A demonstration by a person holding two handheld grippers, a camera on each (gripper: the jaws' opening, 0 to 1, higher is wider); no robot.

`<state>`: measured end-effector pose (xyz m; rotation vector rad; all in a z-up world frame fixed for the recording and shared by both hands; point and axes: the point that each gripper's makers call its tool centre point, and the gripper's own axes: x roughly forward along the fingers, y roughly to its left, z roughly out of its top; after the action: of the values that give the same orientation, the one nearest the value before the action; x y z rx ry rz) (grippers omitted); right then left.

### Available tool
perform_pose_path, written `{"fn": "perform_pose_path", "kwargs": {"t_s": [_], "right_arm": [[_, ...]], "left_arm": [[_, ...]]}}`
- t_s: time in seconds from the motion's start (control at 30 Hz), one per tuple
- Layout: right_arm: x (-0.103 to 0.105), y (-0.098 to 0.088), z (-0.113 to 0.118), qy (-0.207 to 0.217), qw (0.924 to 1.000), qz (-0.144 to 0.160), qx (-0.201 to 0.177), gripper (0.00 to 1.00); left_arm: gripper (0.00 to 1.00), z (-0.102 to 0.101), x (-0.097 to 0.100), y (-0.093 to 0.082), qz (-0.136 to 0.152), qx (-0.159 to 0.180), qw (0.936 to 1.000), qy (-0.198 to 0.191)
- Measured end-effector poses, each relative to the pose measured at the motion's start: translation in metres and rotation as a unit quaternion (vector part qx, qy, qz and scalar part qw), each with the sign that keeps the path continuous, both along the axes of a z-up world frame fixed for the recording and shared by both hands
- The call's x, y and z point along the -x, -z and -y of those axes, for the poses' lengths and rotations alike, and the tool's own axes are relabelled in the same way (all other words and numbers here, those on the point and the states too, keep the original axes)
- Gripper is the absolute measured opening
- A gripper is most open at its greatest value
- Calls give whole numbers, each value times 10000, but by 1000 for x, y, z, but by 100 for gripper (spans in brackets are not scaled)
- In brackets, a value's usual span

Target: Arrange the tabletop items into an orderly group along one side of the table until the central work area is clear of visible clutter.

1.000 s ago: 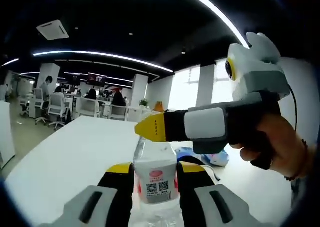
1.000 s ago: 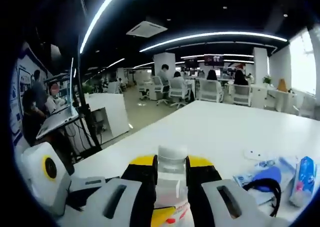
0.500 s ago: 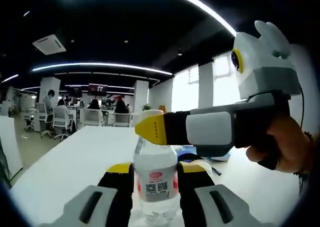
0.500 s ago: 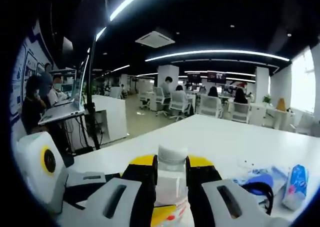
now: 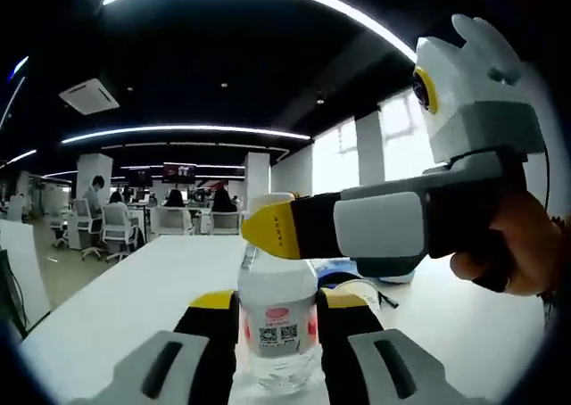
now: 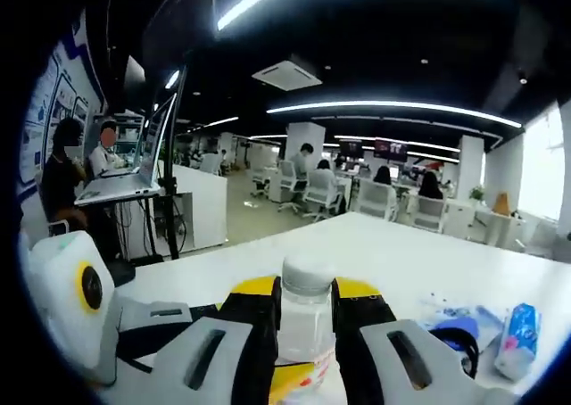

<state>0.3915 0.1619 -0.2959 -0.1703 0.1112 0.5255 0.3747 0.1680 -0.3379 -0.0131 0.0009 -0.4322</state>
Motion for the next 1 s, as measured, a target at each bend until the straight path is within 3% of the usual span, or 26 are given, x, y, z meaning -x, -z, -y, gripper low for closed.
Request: {"fn": "perform_pose_path", "kwargs": {"t_s": [0.37, 0.47, 0.53, 0.67, 1.0], "right_arm": [[4, 0, 2, -152, 9999, 37, 20, 22], [4, 4, 3, -269, 9996, -40, 12, 29], [6, 6, -2, -474, 9984, -135, -283, 34], [-2, 8, 6, -401, 9990, -107, -180, 36], [-2, -3, 5, -588, 9976, -52, -352, 38]], "left_arm": [[34, 1, 1, 3, 27, -79, 9999, -131], [40, 0, 0, 4, 38, -94, 9998, -170], [41, -1, 1, 7, -31, 57, 9999, -159], [44, -3, 1, 6, -19, 43, 9998, -178], [45, -2, 1, 6, 23, -66, 9996, -268]]}}
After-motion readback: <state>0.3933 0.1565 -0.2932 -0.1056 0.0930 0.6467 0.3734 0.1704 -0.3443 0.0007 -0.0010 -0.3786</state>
